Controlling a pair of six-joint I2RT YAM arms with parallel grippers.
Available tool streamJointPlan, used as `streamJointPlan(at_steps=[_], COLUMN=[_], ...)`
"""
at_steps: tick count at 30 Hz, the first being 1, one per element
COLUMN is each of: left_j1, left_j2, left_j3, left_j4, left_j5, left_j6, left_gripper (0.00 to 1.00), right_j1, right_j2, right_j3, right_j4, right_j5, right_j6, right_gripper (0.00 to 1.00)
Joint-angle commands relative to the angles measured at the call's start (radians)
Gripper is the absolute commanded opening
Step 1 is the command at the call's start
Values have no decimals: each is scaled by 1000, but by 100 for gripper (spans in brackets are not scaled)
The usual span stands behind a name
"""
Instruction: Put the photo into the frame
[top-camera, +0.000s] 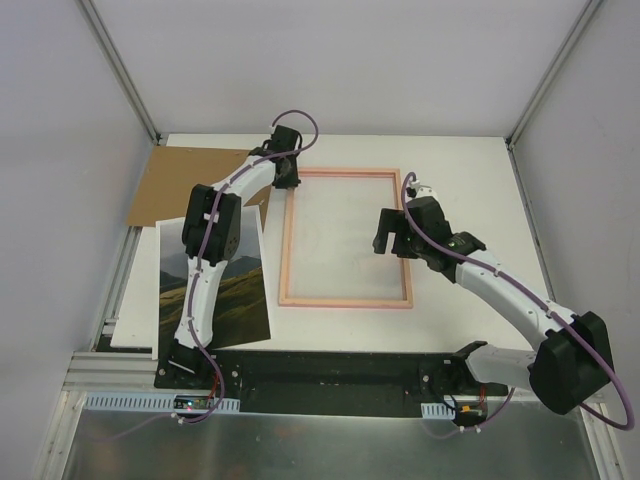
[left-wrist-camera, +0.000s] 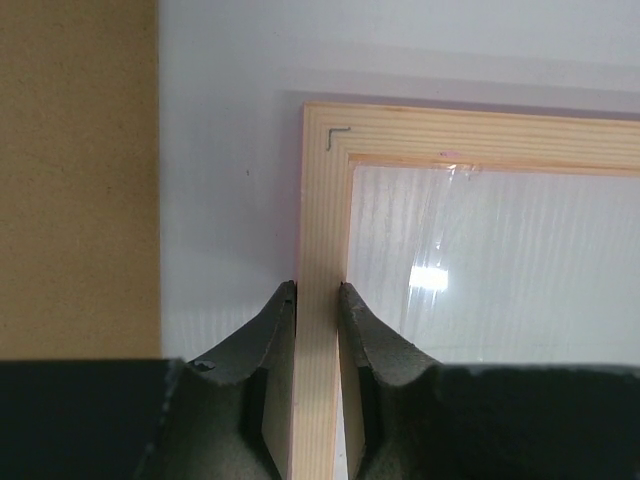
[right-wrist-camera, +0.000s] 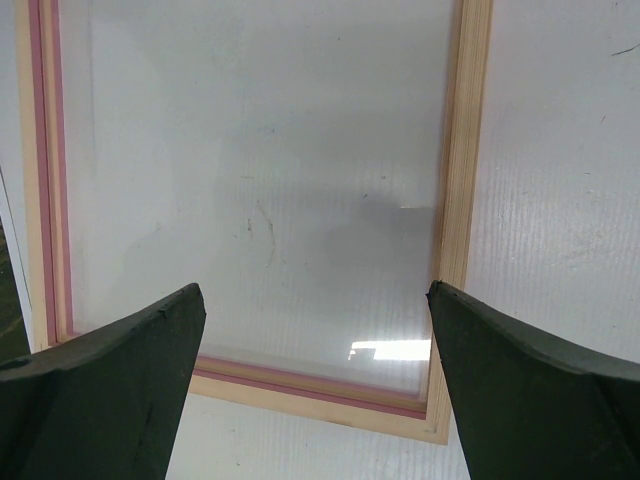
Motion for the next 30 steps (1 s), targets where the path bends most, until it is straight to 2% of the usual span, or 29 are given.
streamJointPlan(at_steps=[1,14,22,25,30], left_j1=[-20,-114,-170,-170,-164], left_j2=[31,-7,-24,-76,-179], left_j3=[13,-87,-82,-121,-170], left_j4=[-108,-115,-108,-82,-45], left_j5=[-3,123,177,180,203], left_j6=[6,-43,-109,-134,-119], left_gripper=[0,0,1,18,28], right_j1=[-5,-18,-41,-49,-51], right_j2=[-35,-64,-83,-55,93], right_j3=[13,-16,-42,-32,82], right_j4=[20,18,20,37,51], right_j5=[-6,-8,-15,-29,-47], right_j6=[-12,-7,-1,-1,6], right_gripper=[96,96,96,96,96])
